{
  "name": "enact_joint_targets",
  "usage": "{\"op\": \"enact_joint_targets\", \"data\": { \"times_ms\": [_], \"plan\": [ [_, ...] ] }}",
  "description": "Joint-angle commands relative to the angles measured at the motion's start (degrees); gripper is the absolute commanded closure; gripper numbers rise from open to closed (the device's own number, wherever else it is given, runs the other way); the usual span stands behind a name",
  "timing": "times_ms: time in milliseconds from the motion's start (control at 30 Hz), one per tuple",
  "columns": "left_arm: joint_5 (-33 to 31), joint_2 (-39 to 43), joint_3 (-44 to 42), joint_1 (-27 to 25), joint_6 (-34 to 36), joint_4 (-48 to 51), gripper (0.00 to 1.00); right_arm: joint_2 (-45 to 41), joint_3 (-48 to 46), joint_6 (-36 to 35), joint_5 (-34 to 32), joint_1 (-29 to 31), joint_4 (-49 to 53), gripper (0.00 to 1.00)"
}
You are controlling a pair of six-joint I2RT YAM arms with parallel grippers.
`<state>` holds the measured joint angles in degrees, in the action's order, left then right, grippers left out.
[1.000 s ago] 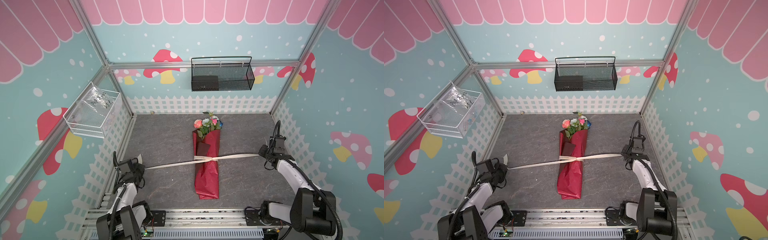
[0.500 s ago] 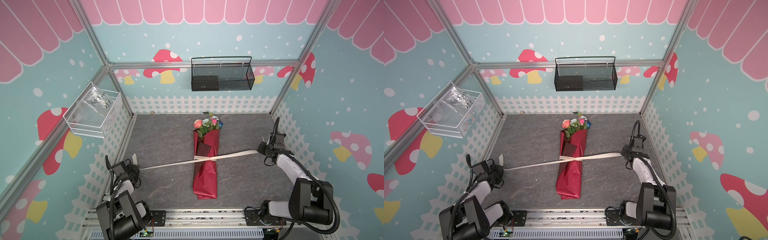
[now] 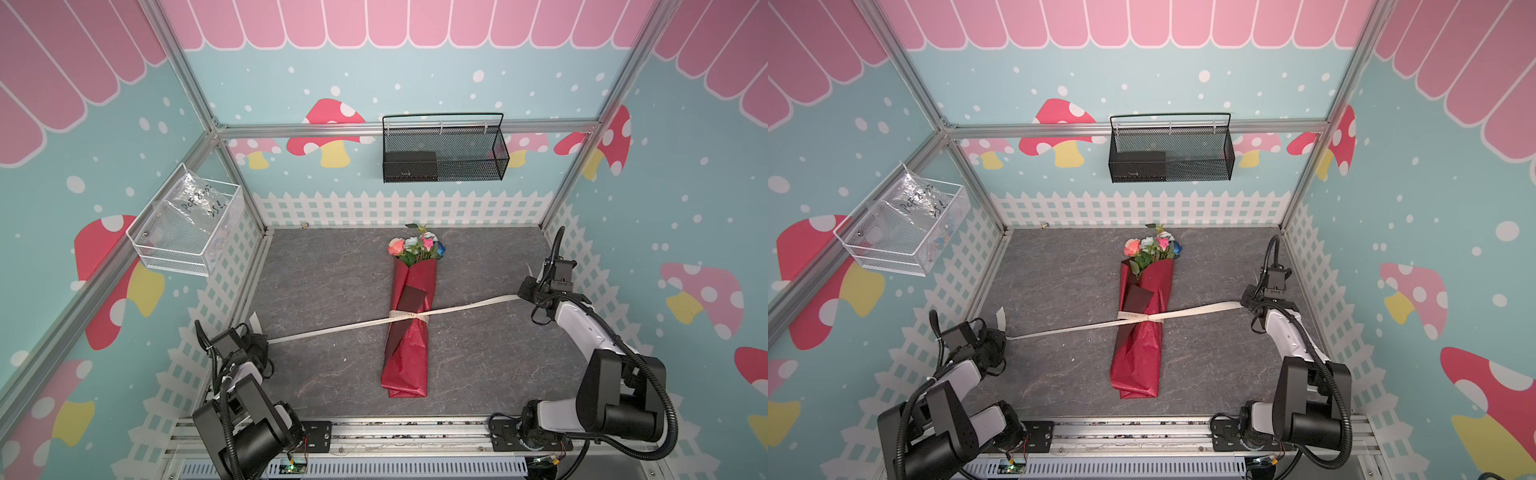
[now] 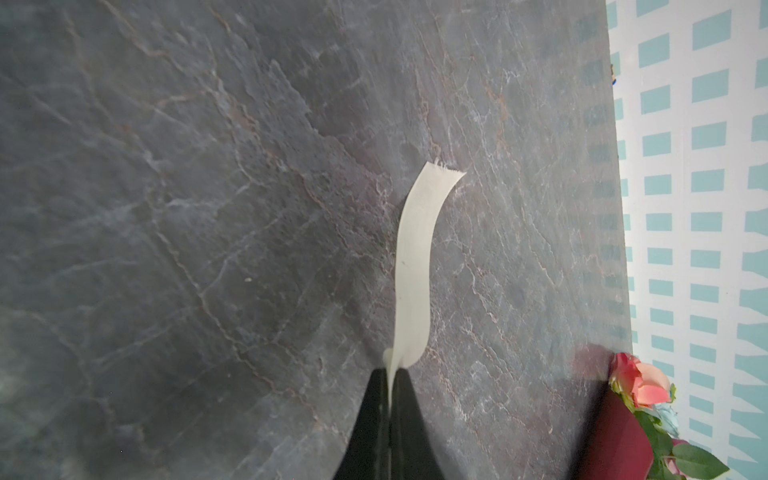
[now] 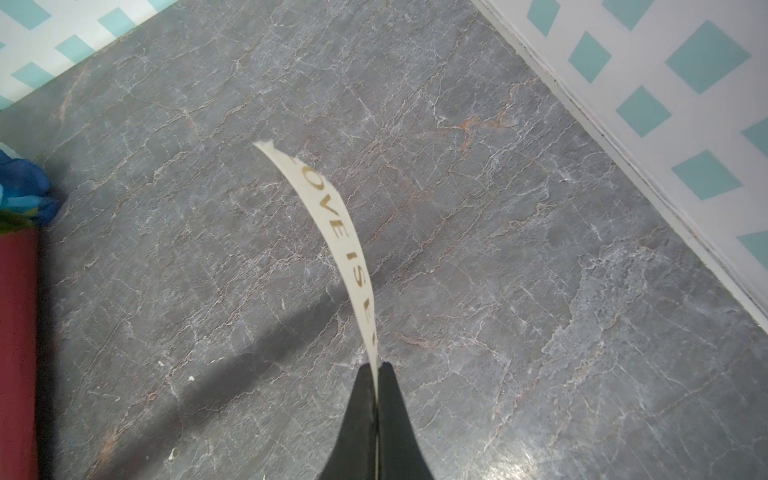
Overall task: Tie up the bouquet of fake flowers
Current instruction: 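Draw both ribbon ends farther outward and back toward the robot with both grippers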
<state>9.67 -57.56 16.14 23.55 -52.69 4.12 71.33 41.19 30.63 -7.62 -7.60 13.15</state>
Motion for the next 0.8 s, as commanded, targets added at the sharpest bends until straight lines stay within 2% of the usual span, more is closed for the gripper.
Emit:
{"op": "enact_joint_targets", "data": {
  "times_ms": [0, 167, 333, 467, 767],
  "plan": [
    [-0.01, -1.50, -0.40, 2.29, 0.04, -2.44, 1.00, 0.95, 0.48, -1.59, 1.17, -1.17, -1.31, 1.00],
    [4.03, -5.36, -0.85, 7.72, -0.83, -7.07, 1.00, 3.39, 2.07, -3.28, 4.52, -1.55, -1.60, 1.00],
    [5.40, -7.95, -0.74, 8.79, -1.87, -9.67, 1.00, 5.42, 4.24, -4.08, 6.16, -1.55, -1.55, 1.00],
    [5.85, -8.79, -0.62, 11.07, -1.73, -10.43, 1.00, 6.48, 6.36, -4.98, 5.28, -1.61, -0.55, 1.00],
    [5.90, -11.85, 1.15, 20.61, 1.03, -10.54, 1.00, 10.22, 9.78, -6.88, 3.91, -4.11, 0.15, 1.00]
  ]
}}
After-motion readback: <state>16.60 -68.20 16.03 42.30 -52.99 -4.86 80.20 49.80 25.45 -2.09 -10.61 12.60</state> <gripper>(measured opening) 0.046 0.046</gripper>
